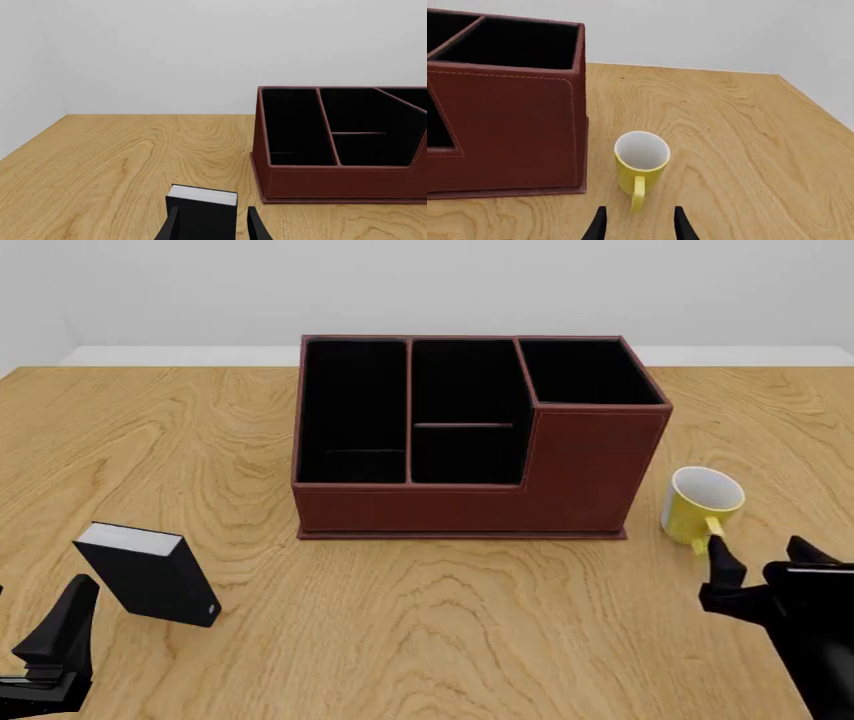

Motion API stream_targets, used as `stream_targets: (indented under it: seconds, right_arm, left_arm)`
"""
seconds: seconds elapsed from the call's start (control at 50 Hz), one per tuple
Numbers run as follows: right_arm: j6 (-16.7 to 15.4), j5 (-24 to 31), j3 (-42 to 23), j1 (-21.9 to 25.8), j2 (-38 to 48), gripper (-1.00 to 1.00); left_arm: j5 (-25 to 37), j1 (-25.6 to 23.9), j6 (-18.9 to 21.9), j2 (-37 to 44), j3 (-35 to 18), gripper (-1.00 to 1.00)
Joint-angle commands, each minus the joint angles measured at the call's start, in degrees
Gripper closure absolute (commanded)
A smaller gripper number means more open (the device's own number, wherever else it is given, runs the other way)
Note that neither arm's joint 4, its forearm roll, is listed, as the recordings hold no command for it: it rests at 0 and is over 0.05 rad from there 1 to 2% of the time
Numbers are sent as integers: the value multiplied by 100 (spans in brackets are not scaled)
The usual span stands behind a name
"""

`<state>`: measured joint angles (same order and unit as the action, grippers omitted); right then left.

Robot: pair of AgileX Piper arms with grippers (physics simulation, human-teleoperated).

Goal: Pick up the yellow and white mug and place it to the right of the caddy.

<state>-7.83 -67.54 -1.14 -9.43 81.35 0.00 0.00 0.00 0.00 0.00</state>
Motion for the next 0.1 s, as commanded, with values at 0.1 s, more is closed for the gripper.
stream_targets:
  seconds: [0.1]
  right_arm:
    - [-71, 702, 111, 67, -975, -100]
  left_arm:
    - [0, 0, 0, 0, 0, -100]
